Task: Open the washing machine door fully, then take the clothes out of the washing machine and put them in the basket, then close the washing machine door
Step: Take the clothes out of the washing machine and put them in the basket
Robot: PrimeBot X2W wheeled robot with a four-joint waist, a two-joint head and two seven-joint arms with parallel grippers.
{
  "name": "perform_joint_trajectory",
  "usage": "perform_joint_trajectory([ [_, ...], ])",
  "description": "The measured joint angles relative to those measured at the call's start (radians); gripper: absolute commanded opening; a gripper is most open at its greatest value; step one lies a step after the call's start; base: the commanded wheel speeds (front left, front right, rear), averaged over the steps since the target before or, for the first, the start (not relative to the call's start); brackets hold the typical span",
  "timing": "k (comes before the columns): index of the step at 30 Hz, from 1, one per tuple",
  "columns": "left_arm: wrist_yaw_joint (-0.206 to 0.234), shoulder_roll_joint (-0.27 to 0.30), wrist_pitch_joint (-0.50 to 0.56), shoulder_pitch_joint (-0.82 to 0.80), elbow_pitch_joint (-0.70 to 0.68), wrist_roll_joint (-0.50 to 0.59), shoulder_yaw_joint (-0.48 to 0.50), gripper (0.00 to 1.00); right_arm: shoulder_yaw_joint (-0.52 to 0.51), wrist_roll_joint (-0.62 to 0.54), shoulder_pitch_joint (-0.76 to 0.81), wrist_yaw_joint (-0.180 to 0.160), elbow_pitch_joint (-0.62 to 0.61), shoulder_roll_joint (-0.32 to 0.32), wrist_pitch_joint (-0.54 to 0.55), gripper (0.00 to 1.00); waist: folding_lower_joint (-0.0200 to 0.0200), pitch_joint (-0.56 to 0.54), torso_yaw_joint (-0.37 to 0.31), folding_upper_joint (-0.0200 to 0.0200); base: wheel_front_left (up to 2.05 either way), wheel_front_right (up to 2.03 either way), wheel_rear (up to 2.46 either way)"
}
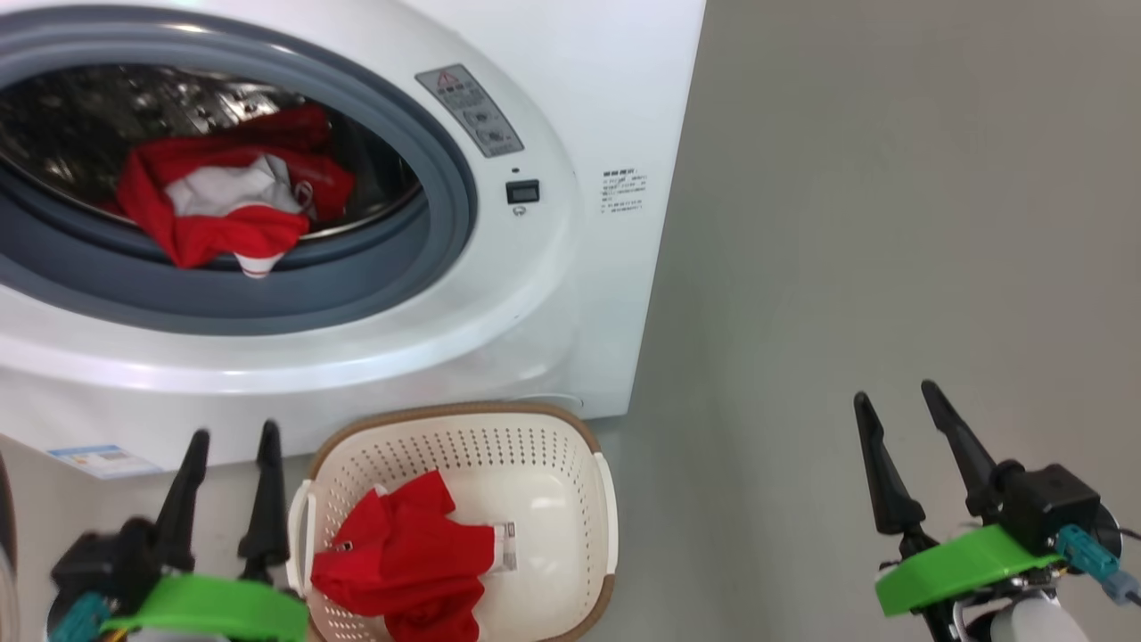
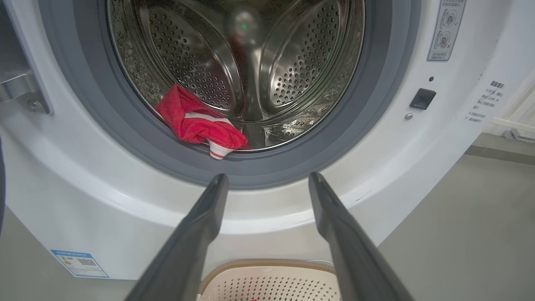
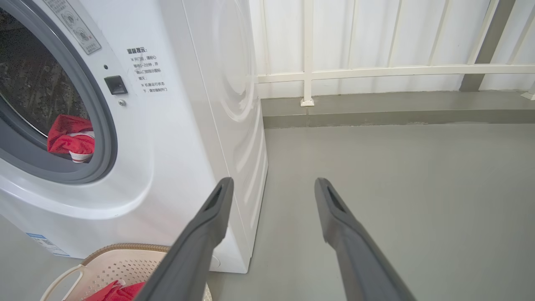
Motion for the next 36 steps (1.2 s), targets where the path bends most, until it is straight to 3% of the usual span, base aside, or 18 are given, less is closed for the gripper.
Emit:
perform_joint_trajectory([
  [15,0.0,-0.021,0.0,0.253,-0.146,0.035,0.081,1.0,-0.028,0.01,0.13,0.0,0.005,0.005,0.0,1.0,0.0,-0.118,0.0,0.0,0.0,0.0,0.0],
  [36,0.0,-0.026,0.0,0.239,-0.127,0.056,0.052,1.0,-0.034,0.017,0.142,0.0,-0.002,0.01,0.0,1.0,0.0,-0.095,0.0,0.0,0.0,0.0,0.0],
])
